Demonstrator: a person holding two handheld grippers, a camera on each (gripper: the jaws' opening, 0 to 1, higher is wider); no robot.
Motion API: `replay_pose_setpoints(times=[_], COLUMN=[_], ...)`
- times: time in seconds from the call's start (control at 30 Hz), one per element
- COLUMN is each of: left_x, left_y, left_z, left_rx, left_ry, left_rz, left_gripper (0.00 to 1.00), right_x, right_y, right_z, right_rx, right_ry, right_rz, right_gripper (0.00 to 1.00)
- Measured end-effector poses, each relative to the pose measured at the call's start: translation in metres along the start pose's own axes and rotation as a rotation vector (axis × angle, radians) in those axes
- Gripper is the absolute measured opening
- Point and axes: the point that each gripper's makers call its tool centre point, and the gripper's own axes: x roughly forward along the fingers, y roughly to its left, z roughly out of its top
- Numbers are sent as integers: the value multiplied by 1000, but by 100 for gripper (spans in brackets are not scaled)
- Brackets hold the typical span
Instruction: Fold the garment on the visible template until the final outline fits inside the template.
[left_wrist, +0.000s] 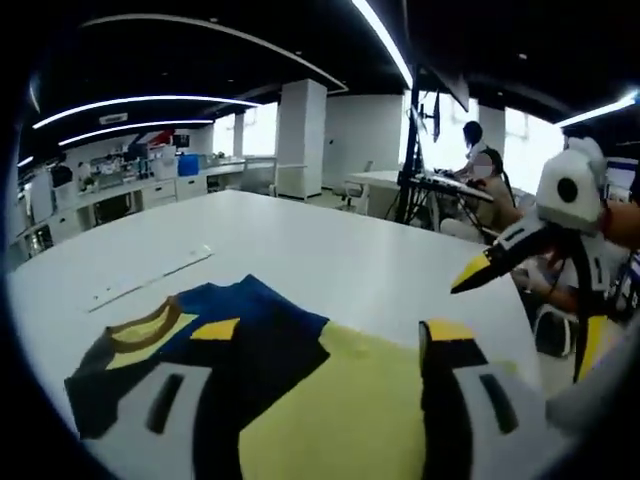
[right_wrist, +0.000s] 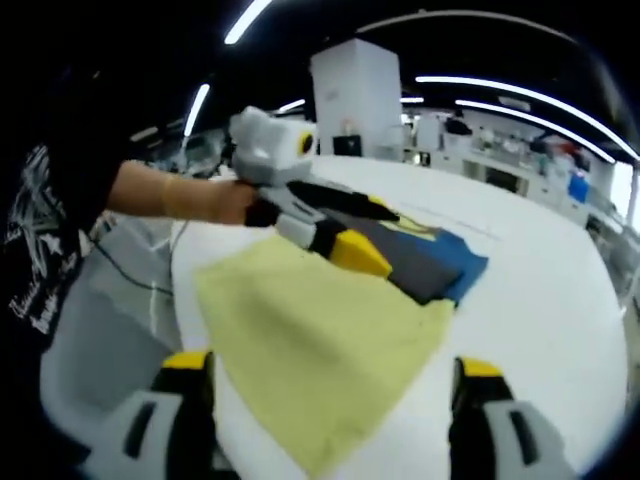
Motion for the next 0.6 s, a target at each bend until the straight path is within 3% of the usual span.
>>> replay_pose_setpoints(times=[0.3, 0.6], left_x=[-41, -94], left_y=[15, 12], left_z=[-7, -37], left_rx=[-46, -29], left_ry=[-3, 63], left_rz=[42, 53], left_gripper=[99, 99], right_x=[0, 0], right_y=[6, 12], right_z=[-6, -17], right_rx=[-42, -83], right_ry=[50, 108], right_rz=[55, 90], right_gripper=[99, 99])
